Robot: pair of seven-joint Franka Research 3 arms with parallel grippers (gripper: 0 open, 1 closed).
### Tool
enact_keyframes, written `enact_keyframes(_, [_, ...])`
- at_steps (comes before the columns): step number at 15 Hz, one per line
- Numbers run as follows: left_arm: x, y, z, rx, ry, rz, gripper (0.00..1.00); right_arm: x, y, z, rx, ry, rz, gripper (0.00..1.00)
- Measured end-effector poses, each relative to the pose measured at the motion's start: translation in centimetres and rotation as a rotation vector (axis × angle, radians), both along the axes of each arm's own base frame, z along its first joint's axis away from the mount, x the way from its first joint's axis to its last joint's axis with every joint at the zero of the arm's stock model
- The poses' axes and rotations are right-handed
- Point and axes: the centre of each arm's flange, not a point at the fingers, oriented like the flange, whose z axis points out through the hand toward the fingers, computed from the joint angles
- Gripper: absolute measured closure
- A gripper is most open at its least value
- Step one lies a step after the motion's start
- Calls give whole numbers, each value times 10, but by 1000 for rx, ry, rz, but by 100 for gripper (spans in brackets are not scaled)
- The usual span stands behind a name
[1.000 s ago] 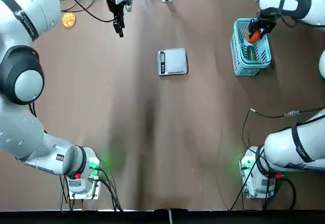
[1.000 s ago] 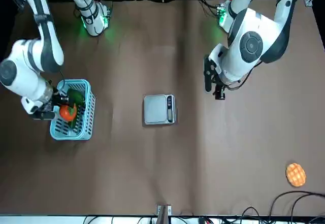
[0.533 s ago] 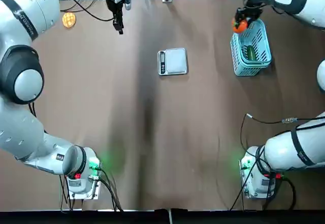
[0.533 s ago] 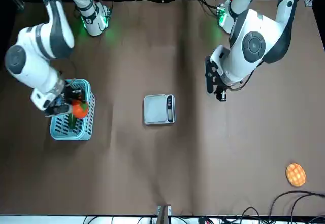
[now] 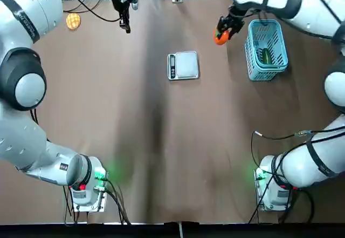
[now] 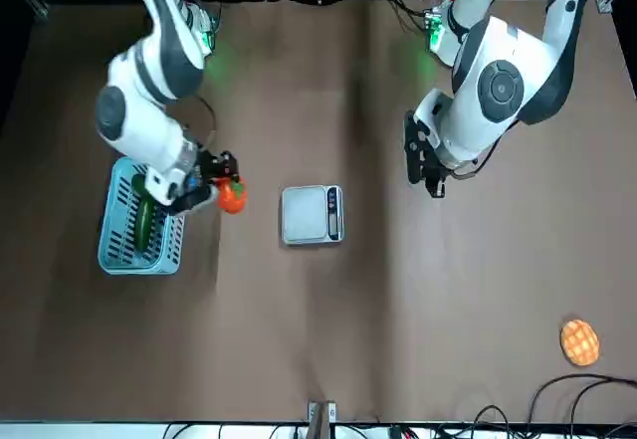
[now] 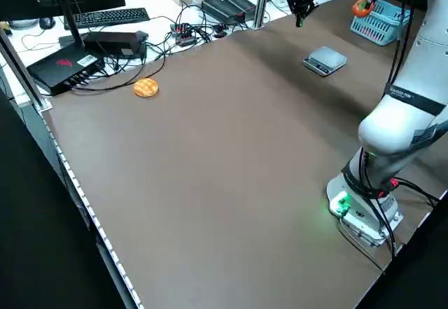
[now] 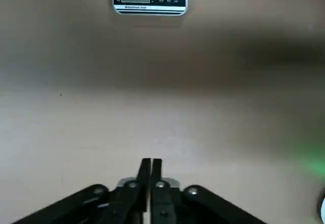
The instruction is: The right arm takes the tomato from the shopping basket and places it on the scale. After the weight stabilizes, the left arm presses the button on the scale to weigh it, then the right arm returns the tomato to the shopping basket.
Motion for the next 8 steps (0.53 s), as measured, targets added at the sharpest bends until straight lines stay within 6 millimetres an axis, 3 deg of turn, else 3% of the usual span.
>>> enact_keyframes(8, [2, -13, -21, -3, 5, -29, 99, -4, 87, -105, 181, 37, 27, 30])
